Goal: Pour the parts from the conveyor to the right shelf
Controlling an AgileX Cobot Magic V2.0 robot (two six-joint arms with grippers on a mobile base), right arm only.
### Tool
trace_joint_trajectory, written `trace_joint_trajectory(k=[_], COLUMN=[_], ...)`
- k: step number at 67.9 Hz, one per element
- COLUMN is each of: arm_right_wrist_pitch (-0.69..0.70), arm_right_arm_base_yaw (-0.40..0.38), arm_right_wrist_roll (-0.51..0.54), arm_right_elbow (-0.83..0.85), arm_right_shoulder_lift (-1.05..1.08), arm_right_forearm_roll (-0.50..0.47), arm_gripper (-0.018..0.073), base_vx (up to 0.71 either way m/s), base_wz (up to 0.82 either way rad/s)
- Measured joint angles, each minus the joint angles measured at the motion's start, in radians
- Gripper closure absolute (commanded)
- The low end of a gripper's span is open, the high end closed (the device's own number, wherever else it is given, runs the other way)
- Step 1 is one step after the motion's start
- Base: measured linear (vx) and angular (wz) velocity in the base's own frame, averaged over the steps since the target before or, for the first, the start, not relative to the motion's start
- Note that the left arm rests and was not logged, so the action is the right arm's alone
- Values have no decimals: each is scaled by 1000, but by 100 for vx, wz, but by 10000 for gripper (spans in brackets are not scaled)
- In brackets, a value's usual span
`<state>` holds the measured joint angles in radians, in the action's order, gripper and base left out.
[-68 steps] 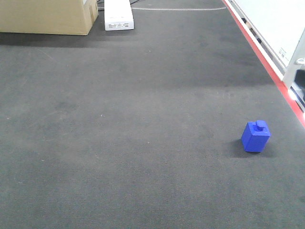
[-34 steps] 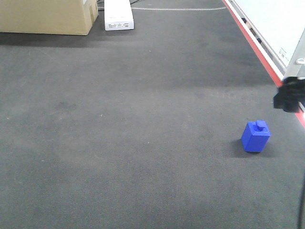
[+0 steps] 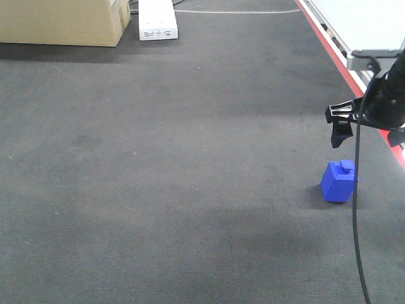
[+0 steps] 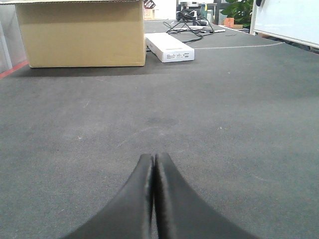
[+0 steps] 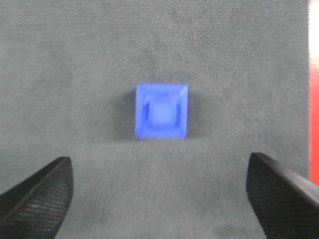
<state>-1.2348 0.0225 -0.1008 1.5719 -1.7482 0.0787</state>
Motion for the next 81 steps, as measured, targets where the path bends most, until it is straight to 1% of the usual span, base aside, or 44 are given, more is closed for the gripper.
trace_joint_trajectory(k=[13,17,24,44,65,81], arm_right_wrist_pitch=[0,0,1,8,26,28], arm_right_arm_base_yaw=[-48,-50,-45,-41,-41,-41], arm_right_wrist_roll=[67,101,129,134,134,134], arm_right_elbow=[14,14,14,15,65,67], arm_right_shoulder_lift=[-90,-108,-129,-193,-282,-341], arm_right_forearm_roll=[-54,-62,-79,-79,-79,-84], arm_gripper=[-78,-74,-73,-64,-52,-13], base_vx=[0,0,0,0,0,0], base_wz=[0,0,0,0,0,0])
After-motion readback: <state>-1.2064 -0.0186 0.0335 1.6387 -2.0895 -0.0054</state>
